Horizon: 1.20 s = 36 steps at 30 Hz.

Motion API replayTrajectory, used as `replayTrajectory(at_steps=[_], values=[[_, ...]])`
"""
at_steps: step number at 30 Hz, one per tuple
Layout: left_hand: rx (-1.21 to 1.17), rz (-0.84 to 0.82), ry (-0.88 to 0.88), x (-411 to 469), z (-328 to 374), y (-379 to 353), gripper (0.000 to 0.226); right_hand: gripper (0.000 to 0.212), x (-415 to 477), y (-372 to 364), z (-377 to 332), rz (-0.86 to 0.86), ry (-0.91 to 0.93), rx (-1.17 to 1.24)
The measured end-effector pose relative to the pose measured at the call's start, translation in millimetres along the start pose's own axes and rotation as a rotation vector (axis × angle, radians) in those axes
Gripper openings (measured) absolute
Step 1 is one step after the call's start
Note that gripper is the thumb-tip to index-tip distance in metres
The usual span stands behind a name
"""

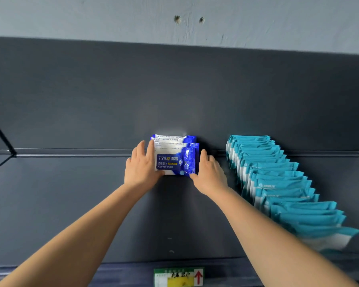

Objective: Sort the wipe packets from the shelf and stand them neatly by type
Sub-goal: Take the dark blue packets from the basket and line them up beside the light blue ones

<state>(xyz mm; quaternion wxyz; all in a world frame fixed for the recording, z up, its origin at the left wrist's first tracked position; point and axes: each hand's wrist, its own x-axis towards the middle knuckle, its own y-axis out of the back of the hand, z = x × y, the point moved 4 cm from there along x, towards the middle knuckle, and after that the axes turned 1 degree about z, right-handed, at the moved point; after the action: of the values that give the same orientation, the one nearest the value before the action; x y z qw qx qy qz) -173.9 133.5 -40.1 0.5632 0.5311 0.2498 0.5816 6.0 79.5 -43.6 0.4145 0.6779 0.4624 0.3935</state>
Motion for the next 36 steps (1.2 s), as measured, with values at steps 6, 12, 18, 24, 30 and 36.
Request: replayTrajectory(at_steps=[6, 12, 18, 24, 30, 36], values=[[0.234, -0.042, -0.185, -28, 21, 8, 0.071, 0.051, -40, 15, -2, 0.066, 0.138, -0.204], [0.257, -0.092, -0.368, -49, 37, 20, 0.055, 0.040, -83, 34, -9, 0.160, 0.178, -0.381], [0.273, -0.079, -0.600, -86, 59, 41, 0.036, 0.037, -157, 61, -11, 0.254, 0.031, -0.463], [0.246, -0.097, -0.806, -144, 96, 56, 0.038, 0.039, -253, 86, 5, 0.251, -0.197, -0.524], [0.183, -0.138, -1.000, -225, 148, 65, 0.033, 0.039, -364, 106, 38, 0.223, -0.434, -0.566], [0.126, -0.192, -1.192, -330, 211, 67, 0.029, 0.040, -494, 128, 78, 0.185, -0.646, -0.595]])
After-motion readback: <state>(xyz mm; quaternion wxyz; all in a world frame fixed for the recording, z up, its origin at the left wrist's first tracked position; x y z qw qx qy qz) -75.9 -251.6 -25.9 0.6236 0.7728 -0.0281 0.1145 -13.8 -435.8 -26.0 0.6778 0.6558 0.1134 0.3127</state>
